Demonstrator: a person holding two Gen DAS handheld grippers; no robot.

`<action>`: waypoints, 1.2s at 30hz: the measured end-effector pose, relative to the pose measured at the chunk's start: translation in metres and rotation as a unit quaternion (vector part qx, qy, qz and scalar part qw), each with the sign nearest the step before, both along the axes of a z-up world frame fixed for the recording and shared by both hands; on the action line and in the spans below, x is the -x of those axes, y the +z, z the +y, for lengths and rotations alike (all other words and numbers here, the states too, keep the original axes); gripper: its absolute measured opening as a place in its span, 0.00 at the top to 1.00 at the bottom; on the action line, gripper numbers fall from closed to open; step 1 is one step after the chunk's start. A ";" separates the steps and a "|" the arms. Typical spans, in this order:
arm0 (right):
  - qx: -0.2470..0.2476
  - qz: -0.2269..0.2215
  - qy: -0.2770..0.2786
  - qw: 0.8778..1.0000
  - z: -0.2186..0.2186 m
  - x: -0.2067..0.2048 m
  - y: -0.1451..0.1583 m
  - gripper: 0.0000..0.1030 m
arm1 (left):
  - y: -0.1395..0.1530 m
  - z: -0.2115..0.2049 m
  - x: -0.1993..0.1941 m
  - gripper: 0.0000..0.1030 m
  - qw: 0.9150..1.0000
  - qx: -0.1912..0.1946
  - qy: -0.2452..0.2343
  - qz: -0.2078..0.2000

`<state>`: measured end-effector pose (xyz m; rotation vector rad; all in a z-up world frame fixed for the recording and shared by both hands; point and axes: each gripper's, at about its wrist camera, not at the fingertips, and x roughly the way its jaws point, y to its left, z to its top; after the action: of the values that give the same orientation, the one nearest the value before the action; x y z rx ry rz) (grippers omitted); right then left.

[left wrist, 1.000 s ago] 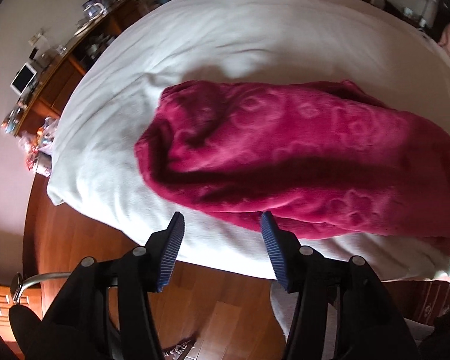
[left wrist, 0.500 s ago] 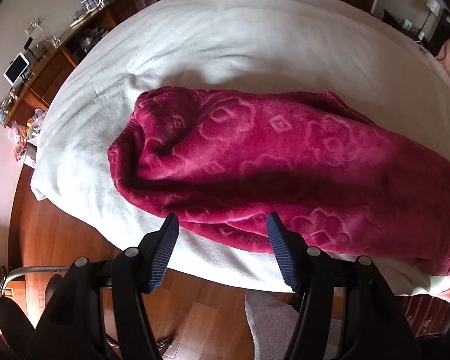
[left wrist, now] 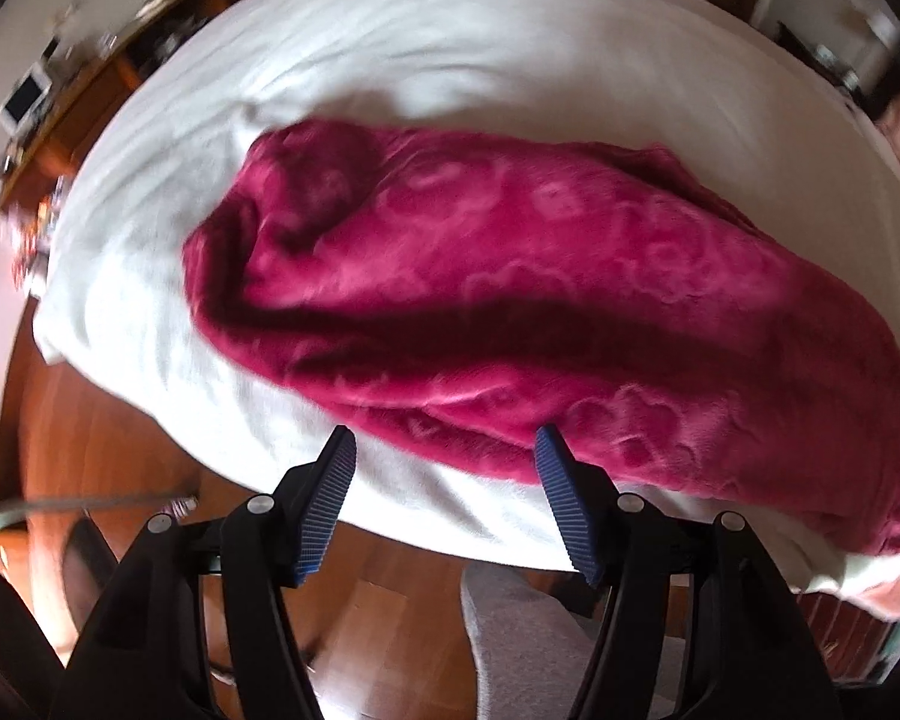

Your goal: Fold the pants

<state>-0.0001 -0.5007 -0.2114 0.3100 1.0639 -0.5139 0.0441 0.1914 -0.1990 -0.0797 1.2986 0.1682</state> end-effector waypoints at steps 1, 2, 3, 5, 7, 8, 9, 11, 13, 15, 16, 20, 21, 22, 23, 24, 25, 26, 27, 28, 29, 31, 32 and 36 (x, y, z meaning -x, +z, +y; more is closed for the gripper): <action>-0.008 -0.004 -0.009 1.000 -0.001 0.008 0.002 0.53 | -0.003 0.006 0.002 0.39 1.000 0.006 0.013 0.004; -0.019 -0.008 -0.019 1.000 -0.001 0.018 0.004 0.53 | -0.008 0.015 0.005 0.40 0.999 0.013 0.032 0.008; -0.026 -0.009 -0.026 0.999 -0.001 0.025 0.004 0.53 | -0.011 0.021 0.008 0.39 0.999 0.018 0.046 0.011; -0.053 -0.010 -0.041 0.998 -0.001 0.044 0.003 0.53 | -0.019 0.036 0.013 0.39 0.996 0.031 0.079 0.017; -0.103 -0.008 -0.055 0.993 0.001 0.066 -0.005 0.53 | -0.025 0.047 0.016 0.39 0.994 0.039 0.102 0.022; -0.131 -0.009 -0.062 0.989 0.006 0.079 -0.010 0.53 | -0.029 0.053 0.017 0.39 0.992 0.041 0.115 0.025; -0.151 -0.010 -0.071 0.986 0.011 0.090 -0.016 0.53 | -0.031 0.056 0.018 0.39 0.991 0.041 0.122 0.027; -0.207 -0.016 -0.096 0.973 0.011 0.103 -0.032 0.53 | -0.035 0.062 0.018 0.39 0.990 0.039 0.131 0.031; -0.247 -0.025 -0.114 0.962 0.020 0.108 -0.042 0.53 | -0.037 0.064 0.016 0.39 0.990 0.039 0.134 0.035; -0.269 -0.036 -0.136 0.953 0.015 0.107 -0.055 0.53 | -0.038 0.064 0.013 0.39 0.990 0.037 0.134 0.038; -0.274 -0.040 -0.148 0.950 0.012 0.106 -0.059 0.53 | -0.037 0.064 0.011 0.39 0.990 0.037 0.133 0.038; -0.301 -0.049 -0.203 0.931 -0.006 0.102 -0.079 0.72 | -0.036 0.069 0.009 0.39 0.988 0.047 0.141 0.037; -0.310 -0.052 -0.212 0.925 -0.008 0.103 -0.080 0.82 | -0.035 0.071 0.010 0.39 0.987 0.050 0.145 0.036; -0.312 -0.054 -0.210 0.925 -0.007 0.102 -0.076 0.88 | -0.035 0.073 0.011 0.38 0.987 0.053 0.150 0.035; -0.299 -0.050 -0.202 0.931 -0.005 0.100 -0.068 0.91 | -0.035 0.077 0.014 0.36 0.985 0.059 0.158 0.033; -0.283 -0.046 -0.193 0.938 -0.004 0.099 -0.061 0.92 | -0.034 0.080 0.015 0.35 0.984 0.062 0.162 0.031; -0.261 -0.043 -0.181 0.947 -0.001 0.098 -0.049 0.93 | -0.035 0.085 0.018 0.33 0.982 0.067 0.173 0.029; -0.250 -0.042 -0.176 0.951 -0.001 0.097 -0.041 0.93 | -0.035 0.088 0.020 0.33 0.981 0.070 0.180 0.028; -0.236 -0.041 -0.170 0.956 0.001 0.099 -0.032 0.93 | -0.035 0.094 0.023 0.33 0.978 0.075 0.191 0.027; -0.224 -0.037 -0.168 0.959 0.004 0.102 -0.028 0.93 | -0.036 0.099 0.027 0.33 0.976 0.081 0.201 0.025; -0.212 -0.031 -0.166 0.963 0.005 0.104 -0.024 0.94 | -0.037 0.102 0.029 0.33 0.974 0.085 0.209 0.024; -0.185 -0.018 -0.158 0.970 0.008 0.109 -0.015 0.94 | -0.041 0.110 0.035 0.33 0.969 0.095 0.226 0.023; -0.170 -0.010 -0.156 0.973 0.010 0.110 -0.014 0.94 | -0.044 0.114 0.035 0.33 0.967 0.099 0.232 0.024; -0.111 0.056 -0.146 0.981 0.006 0.098 -0.036 0.95 | -0.054 0.126 0.042 0.33 0.960 0.115 0.254 0.027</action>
<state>-0.0983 -0.4948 -0.2476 0.6463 1.1955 -0.6817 0.0026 0.3177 -0.2533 -0.6145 1.3275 0.4585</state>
